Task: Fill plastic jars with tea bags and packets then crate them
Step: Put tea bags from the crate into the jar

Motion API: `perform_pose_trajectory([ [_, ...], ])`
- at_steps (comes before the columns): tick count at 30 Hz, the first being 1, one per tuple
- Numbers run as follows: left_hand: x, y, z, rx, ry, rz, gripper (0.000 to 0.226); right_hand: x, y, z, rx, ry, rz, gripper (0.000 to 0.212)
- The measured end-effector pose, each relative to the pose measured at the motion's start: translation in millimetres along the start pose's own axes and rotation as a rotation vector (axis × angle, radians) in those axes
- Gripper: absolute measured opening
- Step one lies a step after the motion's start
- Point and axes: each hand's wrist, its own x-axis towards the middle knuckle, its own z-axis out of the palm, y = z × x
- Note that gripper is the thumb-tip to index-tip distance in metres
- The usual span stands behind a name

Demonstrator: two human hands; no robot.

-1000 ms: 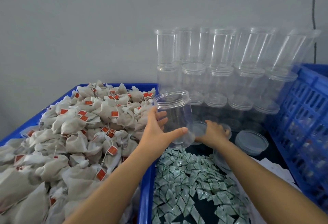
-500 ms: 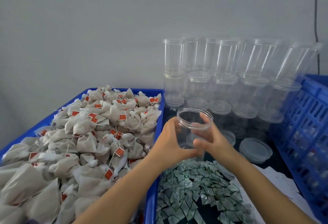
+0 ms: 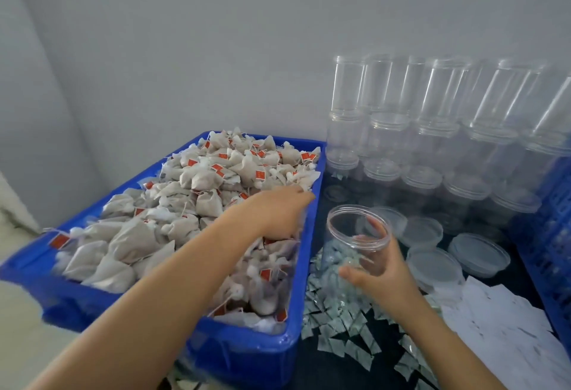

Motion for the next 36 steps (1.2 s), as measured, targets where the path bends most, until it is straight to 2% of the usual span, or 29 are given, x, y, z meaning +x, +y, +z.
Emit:
perform_pose_trajectory([
  [3, -19.7, -25.8, 4.3, 0.153, 0.177, -0.234, 0.054, -6.9, 12.9, 15.0, -0.056, 0.015, -0.004, 0.097],
  [6, -37.4, -44.4, 13.3, 0.262, 0.245, -0.441, 0.047, -10.9, 25.6, 23.1, -0.043, 0.027, 0.003, 0.094],
  [9, -46.6, -52.2, 24.5, 0.319, 0.258, -0.533, 0.044, -14.5, 39.1, 23.2, -0.038, 0.063, -0.004, 0.102],
  [14, -49.6, -59.1, 32.6, 0.289, 0.244, -0.643, 0.03, -19.3, 51.6, 20.9, -0.026, 0.081, -0.04, 0.101],
  [22, -47.2, -71.0, 30.8, 0.228, 0.318, -0.661, 0.041, -20.7, 53.3, 22.9, -0.074, 0.077, -0.063, 0.105],
  [24, -47.4, -74.5, 28.6, 0.199, 0.318, -0.649, 0.036, -20.4, 51.5, 24.1, -0.103, 0.075, -0.079, 0.106],
  [27, -48.2, -77.5, 22.7, 0.029, 0.314, -0.676, 0.024, -20.2, 48.3, 25.6, -0.131, 0.087, -0.098, 0.1],
  [31, -50.2, -74.5, 16.0, -0.019, 0.431, -0.585, 0.008, -19.5, 50.5, 24.5, -0.145, 0.079, -0.105, 0.102],
  [36, -49.1, -55.1, 1.6, -0.012, 0.521, -0.474, 0.02, -19.9, 50.8, 26.1, -0.122, 0.107, -0.088, 0.097],
])
